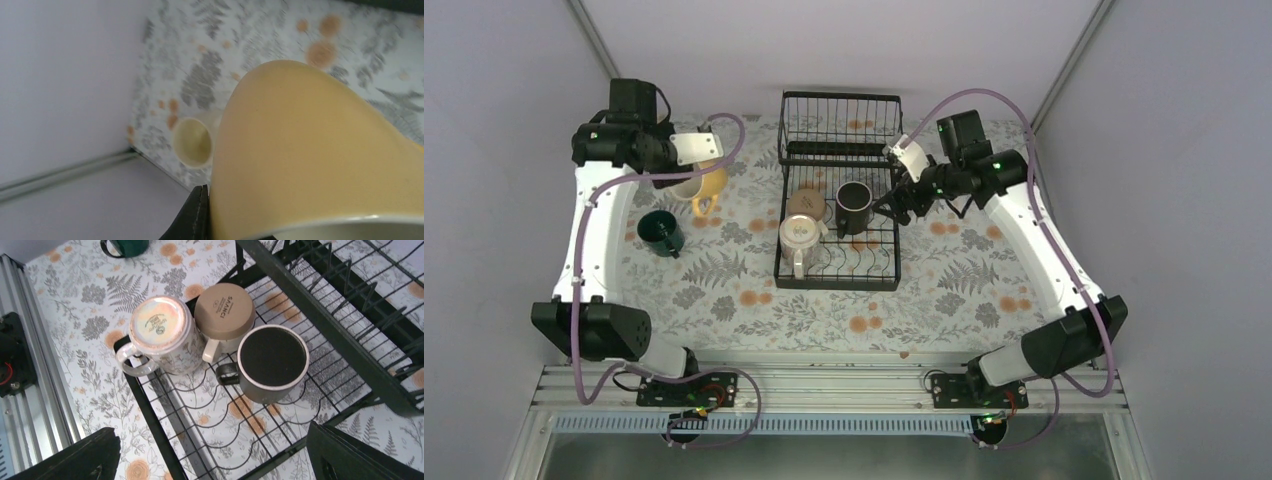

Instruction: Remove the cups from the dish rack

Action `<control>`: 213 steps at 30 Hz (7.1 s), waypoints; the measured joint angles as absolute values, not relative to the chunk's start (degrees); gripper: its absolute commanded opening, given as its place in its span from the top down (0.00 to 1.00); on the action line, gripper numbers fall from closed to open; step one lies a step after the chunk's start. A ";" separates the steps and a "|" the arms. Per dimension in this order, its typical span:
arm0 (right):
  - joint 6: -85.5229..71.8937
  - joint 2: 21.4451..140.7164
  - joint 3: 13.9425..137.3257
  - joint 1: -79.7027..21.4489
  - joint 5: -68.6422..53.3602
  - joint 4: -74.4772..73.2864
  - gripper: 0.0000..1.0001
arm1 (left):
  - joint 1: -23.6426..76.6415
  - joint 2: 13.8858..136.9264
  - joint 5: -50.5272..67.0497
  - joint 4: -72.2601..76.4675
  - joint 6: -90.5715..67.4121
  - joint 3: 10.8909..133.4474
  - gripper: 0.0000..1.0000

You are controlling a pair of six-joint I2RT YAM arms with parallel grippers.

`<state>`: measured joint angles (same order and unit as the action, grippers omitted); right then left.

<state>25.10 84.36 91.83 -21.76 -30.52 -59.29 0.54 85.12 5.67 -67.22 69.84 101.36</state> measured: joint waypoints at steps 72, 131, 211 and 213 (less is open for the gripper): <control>25.28 70.52 69.47 -30.33 -8.62 -50.57 0.03 | 8.64 105.51 -9.72 -67.92 53.15 87.77 0.56; 20.71 70.52 64.01 -23.90 -2.72 -44.45 0.00 | 26.87 85.06 14.81 -48.42 16.62 71.18 0.10; 22.41 72.44 57.74 -23.42 -4.75 -41.63 0.02 | 51.29 88.18 17.52 -51.40 30.35 72.01 0.19; 22.39 72.42 57.58 -23.07 -4.67 -41.65 0.03 | 51.31 89.01 17.72 -51.51 31.77 72.88 0.25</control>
<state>22.39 72.42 57.58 -23.07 -4.67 -41.65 51.31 89.01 17.72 -51.51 31.77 72.88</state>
